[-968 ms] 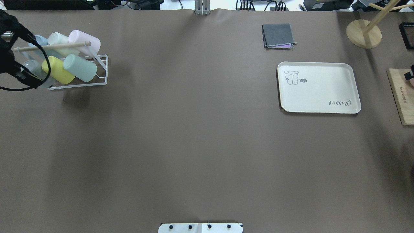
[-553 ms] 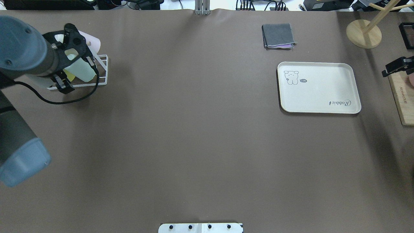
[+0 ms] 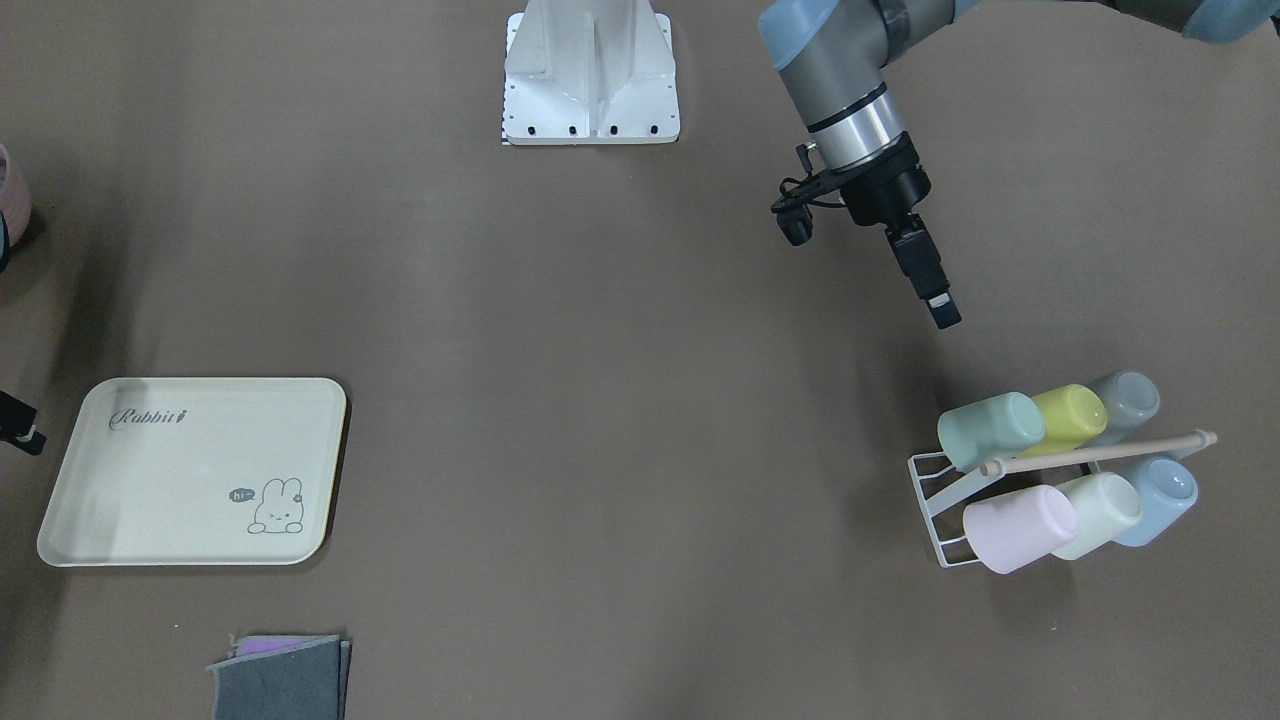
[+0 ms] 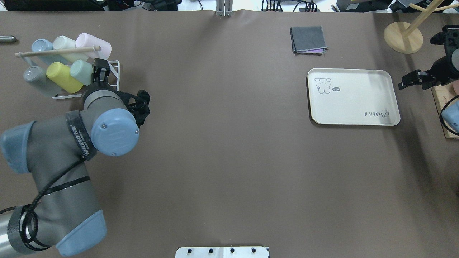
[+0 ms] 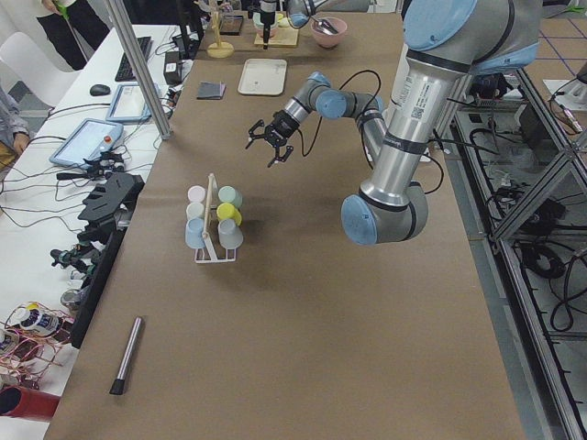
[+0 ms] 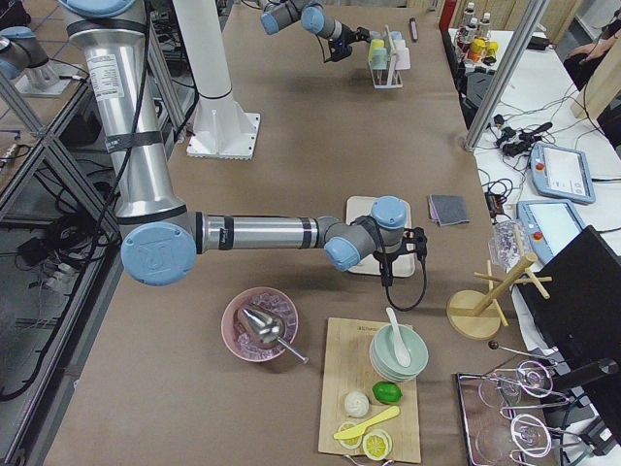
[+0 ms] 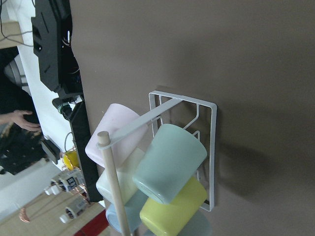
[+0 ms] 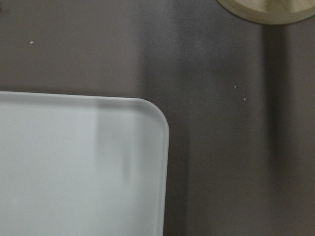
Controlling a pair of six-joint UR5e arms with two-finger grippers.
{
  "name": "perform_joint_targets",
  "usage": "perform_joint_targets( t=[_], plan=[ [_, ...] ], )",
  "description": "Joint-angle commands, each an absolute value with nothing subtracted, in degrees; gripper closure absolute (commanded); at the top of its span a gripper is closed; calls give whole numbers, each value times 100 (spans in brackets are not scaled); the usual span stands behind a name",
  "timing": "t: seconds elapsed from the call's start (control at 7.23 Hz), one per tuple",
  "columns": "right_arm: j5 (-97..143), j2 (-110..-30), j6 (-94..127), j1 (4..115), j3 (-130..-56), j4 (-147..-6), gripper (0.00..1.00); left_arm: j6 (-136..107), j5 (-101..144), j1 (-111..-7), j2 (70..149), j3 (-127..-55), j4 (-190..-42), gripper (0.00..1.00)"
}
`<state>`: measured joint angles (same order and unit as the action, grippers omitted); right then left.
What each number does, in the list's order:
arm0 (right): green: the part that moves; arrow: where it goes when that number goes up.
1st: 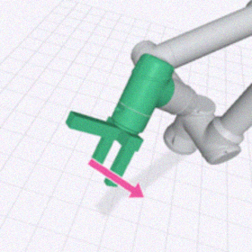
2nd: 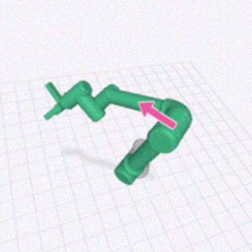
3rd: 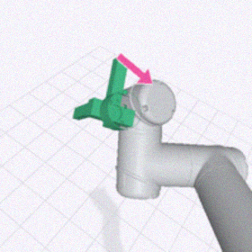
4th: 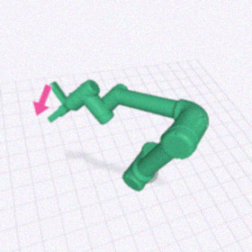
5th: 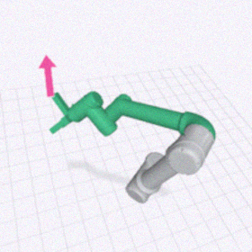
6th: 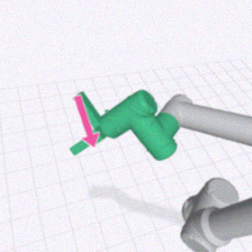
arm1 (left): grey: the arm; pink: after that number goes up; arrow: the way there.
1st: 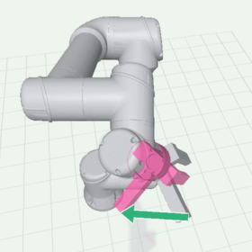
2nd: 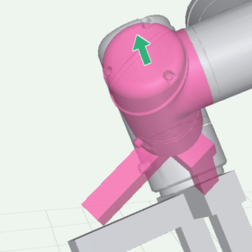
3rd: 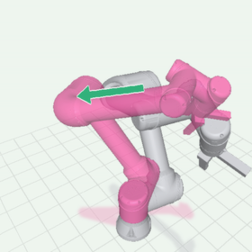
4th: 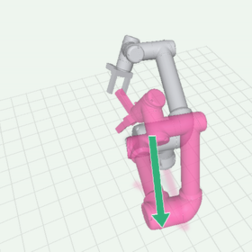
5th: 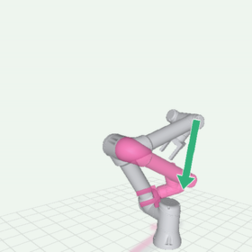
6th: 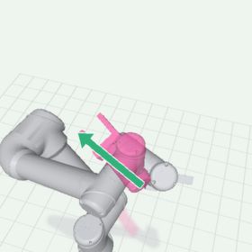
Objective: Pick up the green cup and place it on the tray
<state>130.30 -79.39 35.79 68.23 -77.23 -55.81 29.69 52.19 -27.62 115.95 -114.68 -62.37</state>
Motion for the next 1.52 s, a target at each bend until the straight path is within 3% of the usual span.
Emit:
perform_joint_targets(
  t=[0.0,0.28,0.55,1.38],
  plan=[
    [13034,-7893,3727,6645,-7516,-5555,7,4190,4361,-2505,11585,-11206,-6258,2],
    [13025,-7788,3727,6496,-7340,-5555,7,4184,3696,-2322,11374,-10909,-6519,2],
    [13025,-7709,3727,6408,-7225,-5555,9,4192,3542,-2294,10839,-10567,-7797,2],
    [13060,-7664,3735,6363,-7154,-5563,40,4184,3533,-2285,10626,-9643,-9060,2]
  ],
)
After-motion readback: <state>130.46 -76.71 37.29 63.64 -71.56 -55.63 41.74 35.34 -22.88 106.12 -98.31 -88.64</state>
